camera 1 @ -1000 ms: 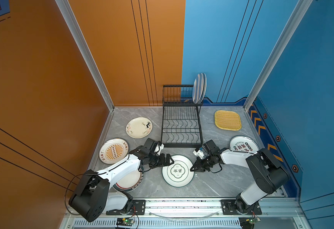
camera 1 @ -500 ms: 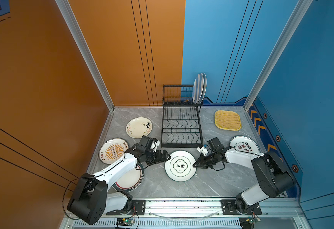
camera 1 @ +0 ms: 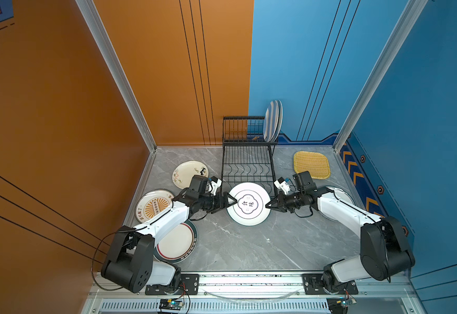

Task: Load plates into a dish rack
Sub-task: Pick up the plate from the bottom-center of the table.

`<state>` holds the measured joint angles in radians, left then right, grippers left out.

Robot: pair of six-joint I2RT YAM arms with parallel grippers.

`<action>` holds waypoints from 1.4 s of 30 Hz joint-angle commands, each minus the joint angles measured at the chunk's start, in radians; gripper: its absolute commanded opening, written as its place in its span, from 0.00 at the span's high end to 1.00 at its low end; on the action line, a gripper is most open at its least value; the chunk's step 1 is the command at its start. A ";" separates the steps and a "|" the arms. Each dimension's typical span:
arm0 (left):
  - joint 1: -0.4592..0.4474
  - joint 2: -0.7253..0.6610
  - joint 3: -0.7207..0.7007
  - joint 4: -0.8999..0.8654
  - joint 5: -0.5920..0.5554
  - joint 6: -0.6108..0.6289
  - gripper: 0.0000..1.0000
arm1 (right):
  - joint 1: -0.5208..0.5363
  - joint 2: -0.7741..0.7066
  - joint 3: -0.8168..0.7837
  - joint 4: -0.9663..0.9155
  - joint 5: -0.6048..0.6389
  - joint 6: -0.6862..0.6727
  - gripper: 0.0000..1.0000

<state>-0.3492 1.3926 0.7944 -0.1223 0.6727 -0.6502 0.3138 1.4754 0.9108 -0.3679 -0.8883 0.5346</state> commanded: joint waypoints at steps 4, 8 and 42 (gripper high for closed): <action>0.007 0.072 0.090 0.158 0.090 -0.048 0.38 | -0.015 0.058 0.115 -0.012 -0.069 -0.022 1.00; 0.009 0.110 0.131 0.197 0.110 -0.066 0.53 | -0.026 0.092 0.171 -0.013 -0.075 -0.021 1.00; 0.048 0.290 0.284 0.392 0.294 -0.201 1.00 | -0.031 0.292 0.292 0.614 -0.224 0.380 0.85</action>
<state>-0.2909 1.6760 1.0561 0.2447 0.9138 -0.8585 0.2707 1.7782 1.1744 0.1543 -1.0626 0.8780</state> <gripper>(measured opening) 0.123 0.171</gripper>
